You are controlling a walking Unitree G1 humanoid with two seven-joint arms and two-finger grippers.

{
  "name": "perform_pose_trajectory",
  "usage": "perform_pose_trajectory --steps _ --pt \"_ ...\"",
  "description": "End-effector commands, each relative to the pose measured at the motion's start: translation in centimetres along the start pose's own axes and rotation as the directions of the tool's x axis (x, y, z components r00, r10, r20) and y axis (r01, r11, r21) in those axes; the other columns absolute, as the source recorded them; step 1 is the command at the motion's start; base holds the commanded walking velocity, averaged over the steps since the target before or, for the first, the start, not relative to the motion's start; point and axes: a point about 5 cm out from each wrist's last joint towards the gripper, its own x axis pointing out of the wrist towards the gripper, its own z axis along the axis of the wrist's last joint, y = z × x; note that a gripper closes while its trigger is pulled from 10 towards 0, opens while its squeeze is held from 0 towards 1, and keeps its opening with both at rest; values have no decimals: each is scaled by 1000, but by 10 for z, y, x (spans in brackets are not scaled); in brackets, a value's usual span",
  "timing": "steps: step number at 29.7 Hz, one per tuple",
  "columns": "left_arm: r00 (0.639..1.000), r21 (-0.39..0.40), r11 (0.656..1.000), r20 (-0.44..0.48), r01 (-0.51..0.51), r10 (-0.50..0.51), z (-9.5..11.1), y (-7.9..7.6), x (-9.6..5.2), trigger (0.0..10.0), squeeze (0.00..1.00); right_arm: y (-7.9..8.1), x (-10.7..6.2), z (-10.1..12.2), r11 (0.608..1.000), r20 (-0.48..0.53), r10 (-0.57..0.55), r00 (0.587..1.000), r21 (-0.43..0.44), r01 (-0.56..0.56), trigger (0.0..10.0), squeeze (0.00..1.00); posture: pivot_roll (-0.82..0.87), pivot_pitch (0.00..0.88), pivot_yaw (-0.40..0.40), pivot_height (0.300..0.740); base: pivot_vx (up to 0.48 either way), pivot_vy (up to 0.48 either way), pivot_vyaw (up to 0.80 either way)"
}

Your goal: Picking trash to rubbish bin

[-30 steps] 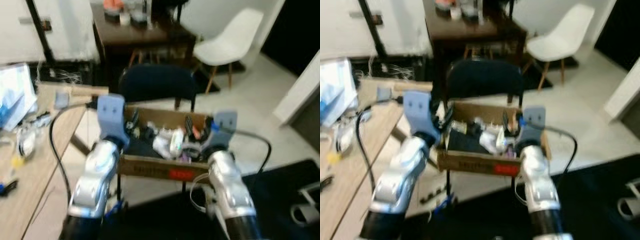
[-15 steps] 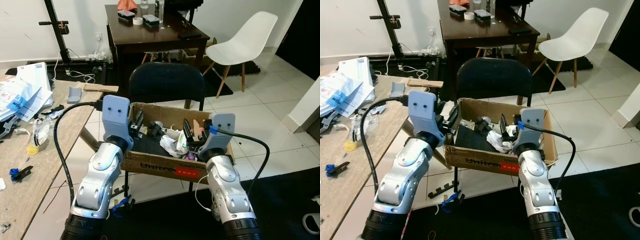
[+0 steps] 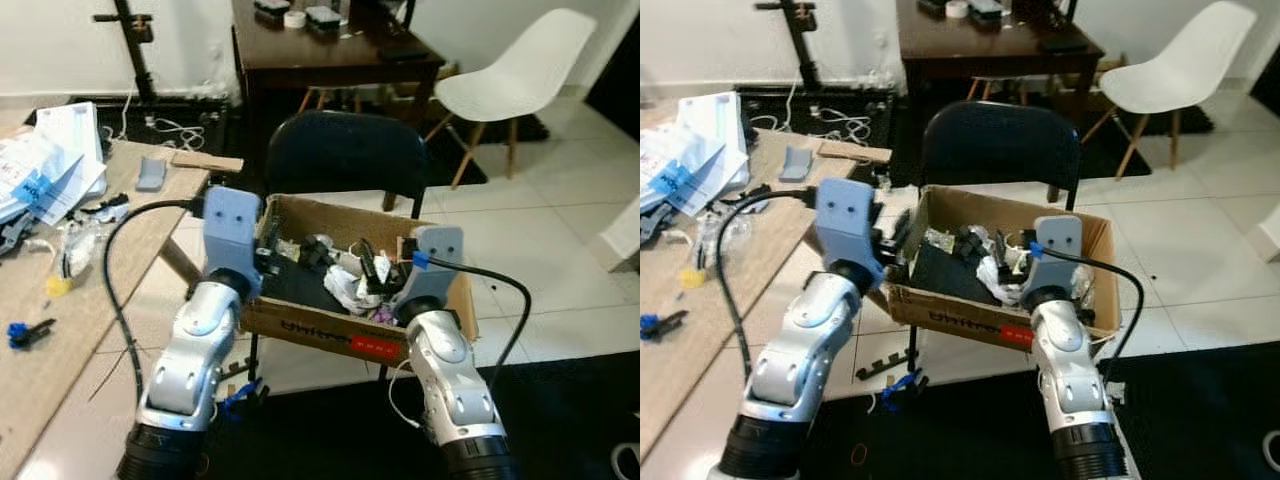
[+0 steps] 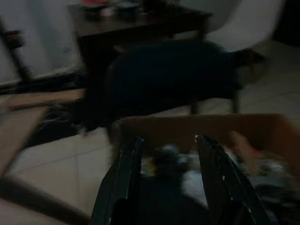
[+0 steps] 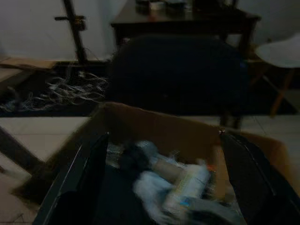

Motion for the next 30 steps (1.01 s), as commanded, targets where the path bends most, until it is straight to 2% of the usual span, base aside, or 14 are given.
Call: perform_pose_trajectory --steps 1,10,19,30 --pt "1000 5 1000 -8 10 -10 -1 -1 0 10000 0 -1 -1 -1 1000 -13 -8 1000 17 8 10000 0 97 99 7 740 0 0 0" --pt "1000 28 999 -16 27 -26 -1 -5 0 10000 0 -1 -1 -2 1000 -22 -7 1000 18 7 10000 0 99 99 10 740 0 0 0" --pt "1000 28 999 -16 24 -24 -1 -4 1 10000 0 -1 -2 -3 1000 -30 -7 1000 18 7 10000 0 97 99 13 740 0 -427 0" --pt "999 20 999 -29 38 -37 -2 -5 1 10000 0 -3 -3 -4 1000 -33 -11 999 19 12 10000 0 97 99 13 740 0 0 0"
